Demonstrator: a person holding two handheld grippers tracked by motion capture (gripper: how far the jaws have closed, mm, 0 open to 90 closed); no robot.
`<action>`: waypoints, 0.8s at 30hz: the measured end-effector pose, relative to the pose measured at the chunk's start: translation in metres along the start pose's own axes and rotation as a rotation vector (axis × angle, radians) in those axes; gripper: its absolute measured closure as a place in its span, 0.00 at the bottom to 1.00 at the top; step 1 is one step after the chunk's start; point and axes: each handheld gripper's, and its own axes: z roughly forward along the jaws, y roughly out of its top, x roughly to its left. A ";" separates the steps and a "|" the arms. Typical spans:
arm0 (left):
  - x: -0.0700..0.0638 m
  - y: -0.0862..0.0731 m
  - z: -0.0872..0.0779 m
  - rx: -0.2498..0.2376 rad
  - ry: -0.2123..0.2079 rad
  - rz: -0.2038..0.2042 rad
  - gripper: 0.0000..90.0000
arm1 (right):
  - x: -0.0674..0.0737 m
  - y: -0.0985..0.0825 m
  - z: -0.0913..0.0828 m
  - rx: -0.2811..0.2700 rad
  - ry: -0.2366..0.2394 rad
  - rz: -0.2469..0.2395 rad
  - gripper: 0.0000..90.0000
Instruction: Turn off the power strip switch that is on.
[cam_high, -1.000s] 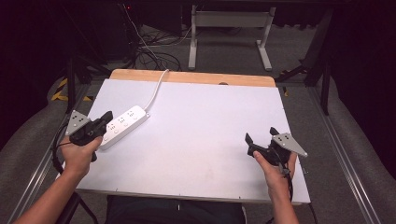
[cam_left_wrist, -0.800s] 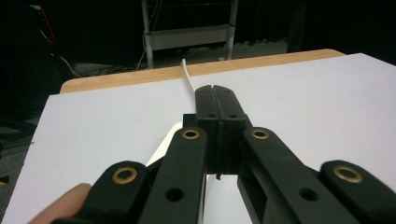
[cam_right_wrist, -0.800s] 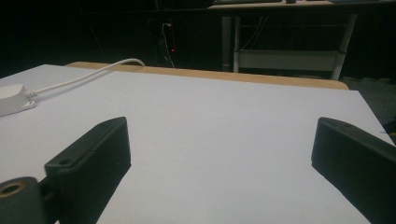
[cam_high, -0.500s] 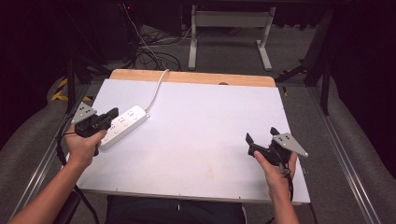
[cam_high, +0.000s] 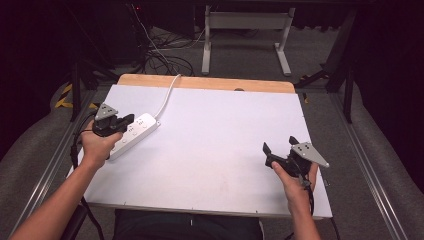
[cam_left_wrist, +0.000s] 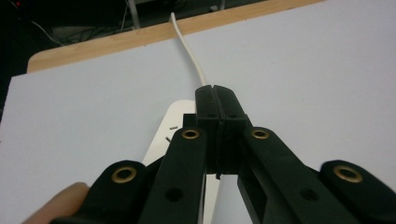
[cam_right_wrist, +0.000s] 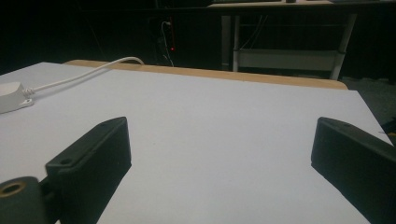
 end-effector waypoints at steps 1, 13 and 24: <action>0.001 0.000 0.002 0.009 -0.002 -0.004 1.00 | 0.000 0.000 0.000 -0.001 0.000 -0.003 0.06; -0.002 0.007 0.029 0.110 -0.046 0.031 1.00 | 0.003 0.001 0.000 -0.003 0.004 -0.012 0.06; 0.004 0.004 0.047 0.201 -0.065 -0.018 1.00 | 0.004 0.000 0.001 0.006 0.007 -0.012 0.06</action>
